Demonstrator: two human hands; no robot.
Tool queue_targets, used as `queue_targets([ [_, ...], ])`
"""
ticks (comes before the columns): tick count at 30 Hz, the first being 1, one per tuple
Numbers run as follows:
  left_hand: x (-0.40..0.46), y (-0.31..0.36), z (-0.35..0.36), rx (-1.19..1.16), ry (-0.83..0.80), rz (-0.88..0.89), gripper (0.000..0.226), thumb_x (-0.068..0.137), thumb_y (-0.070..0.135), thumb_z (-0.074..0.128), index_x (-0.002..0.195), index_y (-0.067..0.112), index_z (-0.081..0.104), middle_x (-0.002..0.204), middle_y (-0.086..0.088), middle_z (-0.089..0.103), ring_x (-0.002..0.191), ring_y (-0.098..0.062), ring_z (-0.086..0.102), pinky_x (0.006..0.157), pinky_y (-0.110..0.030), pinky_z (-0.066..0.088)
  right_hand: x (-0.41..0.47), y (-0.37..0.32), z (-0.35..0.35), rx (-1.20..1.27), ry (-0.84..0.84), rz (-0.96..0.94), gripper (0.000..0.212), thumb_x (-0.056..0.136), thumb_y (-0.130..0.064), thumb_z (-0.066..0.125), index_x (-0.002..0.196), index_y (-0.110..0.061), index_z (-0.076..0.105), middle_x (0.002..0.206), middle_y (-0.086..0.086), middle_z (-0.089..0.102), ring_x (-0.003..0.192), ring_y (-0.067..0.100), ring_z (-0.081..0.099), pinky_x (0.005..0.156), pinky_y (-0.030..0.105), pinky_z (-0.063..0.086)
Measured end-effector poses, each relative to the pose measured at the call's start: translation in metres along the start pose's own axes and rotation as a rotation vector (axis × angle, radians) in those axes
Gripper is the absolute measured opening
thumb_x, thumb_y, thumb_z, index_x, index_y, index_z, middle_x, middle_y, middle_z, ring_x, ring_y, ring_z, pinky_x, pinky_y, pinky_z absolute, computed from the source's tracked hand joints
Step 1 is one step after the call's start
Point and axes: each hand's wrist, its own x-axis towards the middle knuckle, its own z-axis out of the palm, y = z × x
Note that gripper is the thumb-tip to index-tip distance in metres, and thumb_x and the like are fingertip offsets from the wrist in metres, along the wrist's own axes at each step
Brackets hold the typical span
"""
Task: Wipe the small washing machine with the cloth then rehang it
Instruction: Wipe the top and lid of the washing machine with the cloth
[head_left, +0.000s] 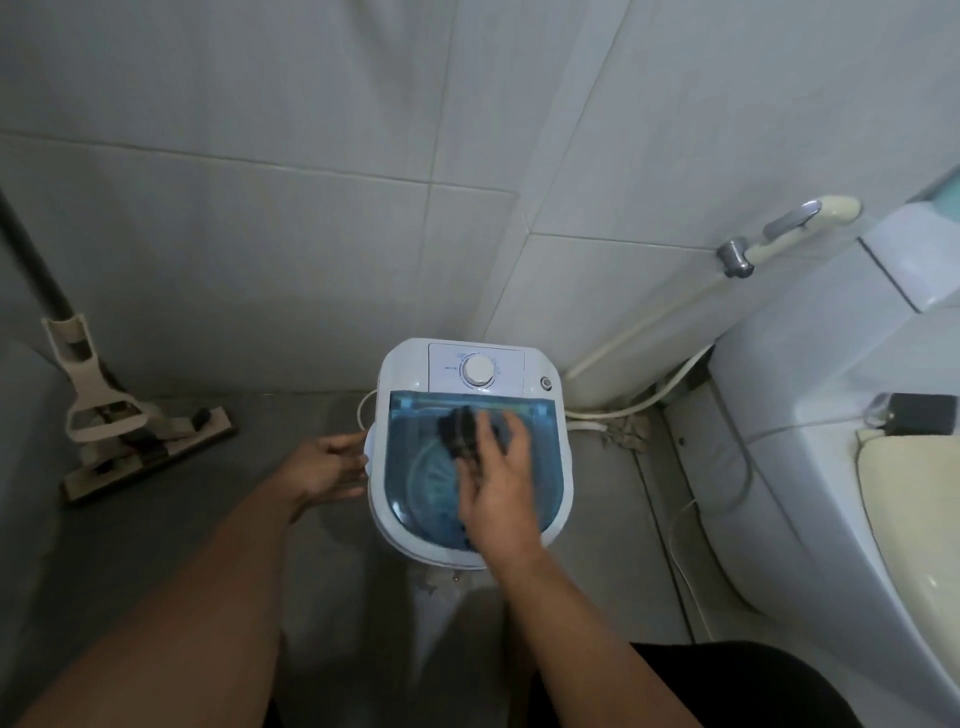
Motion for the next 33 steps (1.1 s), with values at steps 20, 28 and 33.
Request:
queue_targets([
  [20, -0.001, 0.001, 0.0, -0.043, -0.004, 0.001, 0.036, 0.092, 0.002, 0.057, 0.123, 0.02, 0.065, 0.105, -0.013, 0.072, 0.087, -0.02, 0.066, 0.078, -0.031, 0.059, -0.005, 0.022, 0.016, -0.239, 0.224, 0.145, 0.049, 0.097, -0.027, 0.061, 0.144, -0.02, 0.055, 0.125, 0.012, 0.052, 0.112, 0.029, 0.052, 0.093, 0.048, 0.05],
  [28, -0.004, 0.003, -0.001, -0.028, -0.003, 0.004, 0.037, 0.092, 0.003, 0.057, 0.126, 0.018, 0.064, 0.114, -0.017, 0.071, 0.088, -0.023, 0.068, 0.062, -0.025, 0.06, 0.027, -0.001, -0.003, 0.017, -0.189, -0.255, 0.047, 0.097, -0.023, 0.06, 0.144, -0.02, 0.056, 0.124, 0.006, 0.052, 0.115, 0.021, 0.053, 0.103, 0.037, 0.049],
  [33, -0.008, 0.004, 0.002, -0.047, -0.017, 0.013, 0.038, 0.093, 0.001, 0.055, 0.127, 0.017, 0.062, 0.11, -0.016, 0.07, 0.085, -0.021, 0.065, 0.056, -0.021, 0.059, 0.074, 0.054, -0.056, -0.061, 0.081, 0.143, 0.044, 0.1, -0.021, 0.056, 0.145, -0.02, 0.055, 0.12, 0.014, 0.05, 0.108, 0.031, 0.056, 0.099, 0.029, 0.043],
])
